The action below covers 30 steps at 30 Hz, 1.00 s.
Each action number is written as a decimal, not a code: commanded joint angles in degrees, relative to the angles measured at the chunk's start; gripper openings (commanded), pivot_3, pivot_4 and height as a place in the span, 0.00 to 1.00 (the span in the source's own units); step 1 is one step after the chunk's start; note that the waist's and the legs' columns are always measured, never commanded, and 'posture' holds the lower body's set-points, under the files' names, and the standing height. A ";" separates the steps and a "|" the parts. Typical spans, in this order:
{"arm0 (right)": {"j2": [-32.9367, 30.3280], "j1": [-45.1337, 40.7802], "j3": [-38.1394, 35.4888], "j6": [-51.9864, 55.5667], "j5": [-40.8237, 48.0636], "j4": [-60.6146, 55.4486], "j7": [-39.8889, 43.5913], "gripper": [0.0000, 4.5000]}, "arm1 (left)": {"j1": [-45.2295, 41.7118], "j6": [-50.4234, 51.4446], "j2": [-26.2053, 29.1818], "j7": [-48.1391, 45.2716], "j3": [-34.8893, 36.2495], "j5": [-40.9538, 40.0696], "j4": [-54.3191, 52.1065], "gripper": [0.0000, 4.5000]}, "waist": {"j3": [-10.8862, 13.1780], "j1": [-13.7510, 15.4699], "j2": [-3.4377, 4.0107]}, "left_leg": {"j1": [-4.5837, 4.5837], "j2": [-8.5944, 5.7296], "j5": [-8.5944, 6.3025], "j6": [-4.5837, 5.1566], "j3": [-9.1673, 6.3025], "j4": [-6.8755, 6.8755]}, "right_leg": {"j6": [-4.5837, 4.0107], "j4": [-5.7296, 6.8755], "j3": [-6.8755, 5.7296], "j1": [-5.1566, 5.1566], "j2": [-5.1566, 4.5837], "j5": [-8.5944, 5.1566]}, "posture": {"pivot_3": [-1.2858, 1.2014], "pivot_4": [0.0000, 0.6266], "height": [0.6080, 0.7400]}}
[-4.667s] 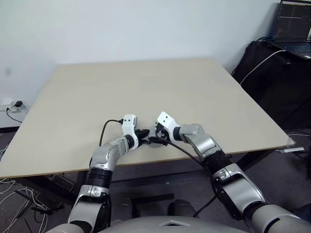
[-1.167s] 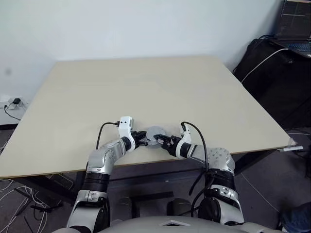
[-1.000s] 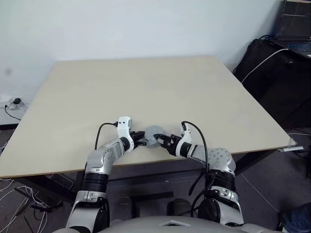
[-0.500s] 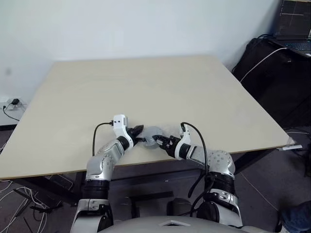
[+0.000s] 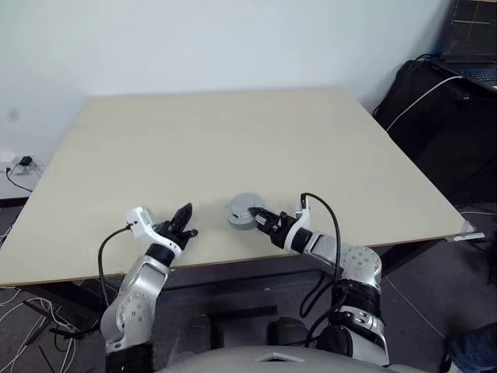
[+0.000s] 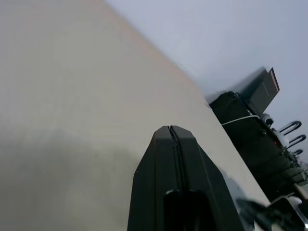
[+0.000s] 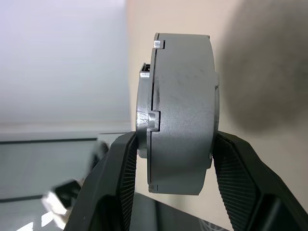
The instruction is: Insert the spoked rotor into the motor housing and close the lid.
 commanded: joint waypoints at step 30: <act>-0.95 -2.65 7.07 3.74 16.14 -2.94 -0.81 0.46 | 8.52 0.45 -7.87 6.93 -12.09 -44.66 1.05 1.00 | 0.08 -0.40 0.12 | 0.01 0.01 0.00 -0.02 0.03 -0.13 | 0.00 -0.13 0.02 0.00 0.07 0.01 | 0.52 0.00 1.00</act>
